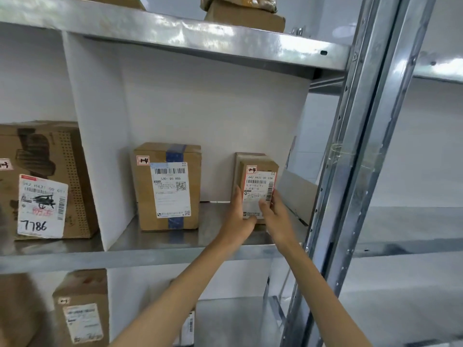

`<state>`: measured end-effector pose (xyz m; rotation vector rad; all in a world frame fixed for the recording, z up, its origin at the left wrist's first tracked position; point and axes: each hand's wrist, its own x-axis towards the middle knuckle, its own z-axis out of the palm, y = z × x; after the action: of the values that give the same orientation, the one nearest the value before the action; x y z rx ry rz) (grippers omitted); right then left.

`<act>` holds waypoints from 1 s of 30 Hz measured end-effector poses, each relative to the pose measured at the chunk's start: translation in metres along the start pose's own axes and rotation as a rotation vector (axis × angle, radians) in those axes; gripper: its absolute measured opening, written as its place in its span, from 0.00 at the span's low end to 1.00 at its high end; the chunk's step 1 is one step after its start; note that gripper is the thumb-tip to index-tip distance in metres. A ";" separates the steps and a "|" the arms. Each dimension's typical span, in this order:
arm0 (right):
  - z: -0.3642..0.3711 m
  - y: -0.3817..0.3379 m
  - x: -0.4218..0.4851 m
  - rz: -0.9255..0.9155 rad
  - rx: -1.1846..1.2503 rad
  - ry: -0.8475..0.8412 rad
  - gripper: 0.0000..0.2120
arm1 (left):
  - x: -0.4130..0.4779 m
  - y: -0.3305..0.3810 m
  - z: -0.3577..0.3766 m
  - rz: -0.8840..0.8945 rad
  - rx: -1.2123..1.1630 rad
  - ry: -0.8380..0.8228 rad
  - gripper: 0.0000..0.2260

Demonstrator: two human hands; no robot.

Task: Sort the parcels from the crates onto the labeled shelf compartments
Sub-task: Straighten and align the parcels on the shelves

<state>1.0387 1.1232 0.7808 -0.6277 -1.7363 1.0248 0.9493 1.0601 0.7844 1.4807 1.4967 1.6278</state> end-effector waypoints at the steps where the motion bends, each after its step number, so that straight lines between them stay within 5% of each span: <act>1: 0.000 0.000 0.000 0.002 0.000 -0.007 0.19 | 0.000 -0.001 0.000 -0.002 0.003 0.009 0.37; 5: 0.000 -0.003 -0.006 -0.010 0.034 0.039 0.16 | -0.003 -0.006 -0.001 -0.027 0.062 0.114 0.33; 9: -0.003 -0.008 -0.032 -0.101 -0.019 0.234 0.23 | -0.019 -0.006 -0.011 0.020 0.175 0.287 0.26; 19: 0.034 0.018 -0.135 -0.240 0.032 0.127 0.15 | -0.133 -0.041 -0.039 0.310 0.225 0.468 0.12; 25: 0.069 0.058 -0.161 -0.104 0.023 -0.004 0.13 | -0.169 -0.104 -0.062 0.217 0.348 0.410 0.10; 30: 0.105 0.109 -0.162 0.157 0.065 -0.093 0.12 | -0.174 -0.162 -0.074 -0.145 0.346 0.478 0.21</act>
<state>0.9985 1.0147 0.5915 -0.6929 -1.7479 1.2317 0.8854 0.9265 0.5842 1.1509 2.1855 1.7798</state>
